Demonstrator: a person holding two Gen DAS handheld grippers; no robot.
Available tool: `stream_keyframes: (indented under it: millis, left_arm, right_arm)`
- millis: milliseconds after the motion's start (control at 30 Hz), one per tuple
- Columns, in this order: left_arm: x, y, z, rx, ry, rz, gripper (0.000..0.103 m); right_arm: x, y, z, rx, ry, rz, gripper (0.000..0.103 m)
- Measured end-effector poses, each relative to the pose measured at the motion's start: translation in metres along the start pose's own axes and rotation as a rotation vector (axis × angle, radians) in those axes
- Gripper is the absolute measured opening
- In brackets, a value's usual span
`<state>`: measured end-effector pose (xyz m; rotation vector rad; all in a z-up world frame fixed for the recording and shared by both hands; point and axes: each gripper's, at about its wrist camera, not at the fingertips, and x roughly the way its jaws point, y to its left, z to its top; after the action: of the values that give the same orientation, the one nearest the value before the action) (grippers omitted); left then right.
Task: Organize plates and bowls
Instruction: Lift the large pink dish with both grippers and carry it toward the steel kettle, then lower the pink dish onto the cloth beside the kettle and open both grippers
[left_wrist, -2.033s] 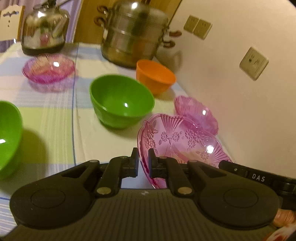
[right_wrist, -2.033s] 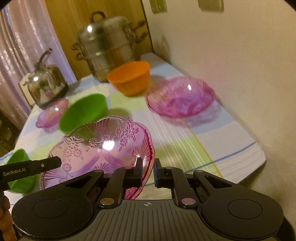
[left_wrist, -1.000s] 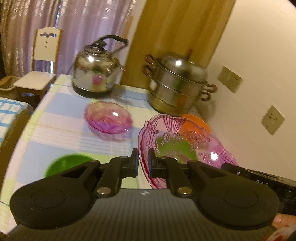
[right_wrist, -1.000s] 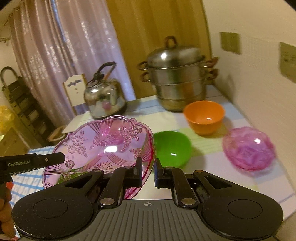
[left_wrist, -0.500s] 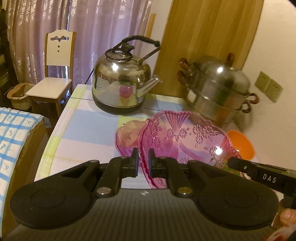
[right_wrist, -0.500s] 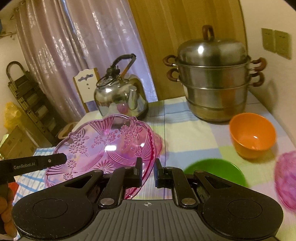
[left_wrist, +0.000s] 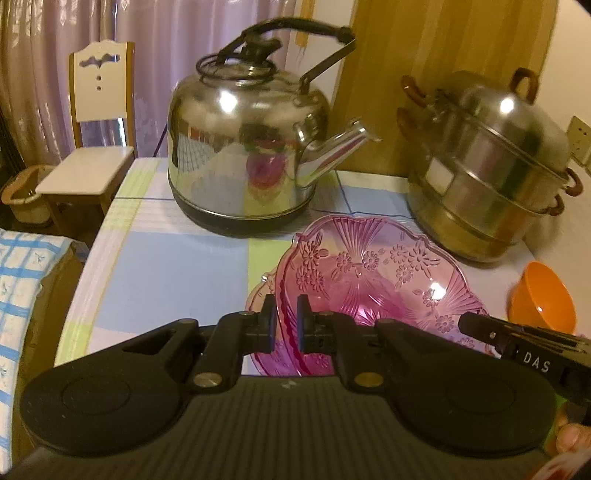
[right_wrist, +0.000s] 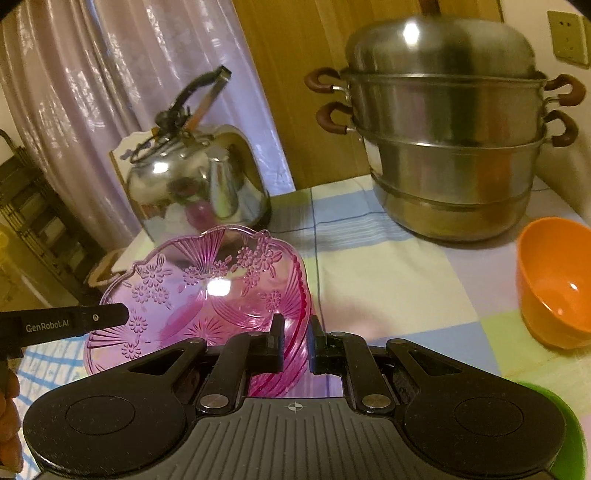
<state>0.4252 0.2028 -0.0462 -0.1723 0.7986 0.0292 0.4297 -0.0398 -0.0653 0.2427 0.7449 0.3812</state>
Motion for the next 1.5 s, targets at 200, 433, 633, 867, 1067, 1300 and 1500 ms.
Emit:
stream_keyframes:
  millis: [200,433,633,867,1067,1300,1500]
  left_arm:
    - [0.028,0.01,0.0,0.001,0.027,0.014,0.009]
    - [0.05,0.013,-0.006,0.01,0.053,0.021,0.01]
    - [0.06,0.013,-0.008,0.014,0.048,0.025,0.01]
    - [0.067,0.015,-0.008,0.034,0.055,0.041,0.011]
    - [0.073,0.014,-0.011,0.046,0.056,0.054,0.012]
    - [0.074,0.013,-0.011,0.065,0.054,0.068,0.013]
    - [0.075,0.013,-0.014,0.073,0.045,0.074,0.019]
  right_arm:
    - [0.03,0.001,-0.001,-0.029,0.024,-0.009,0.012]
    - [0.053,-0.002,-0.01,-0.041,0.059,-0.017,0.012]
    - [0.061,-0.005,-0.011,-0.044,0.067,-0.02,0.012]
    - [0.067,-0.003,-0.012,-0.058,0.076,-0.015,0.012]
    - [0.073,-0.003,-0.014,-0.076,0.086,-0.02,0.013]
    - [0.076,0.0,-0.013,-0.083,0.092,-0.018,0.013]
    - [0.077,0.0,-0.013,-0.094,0.091,-0.016,0.015]
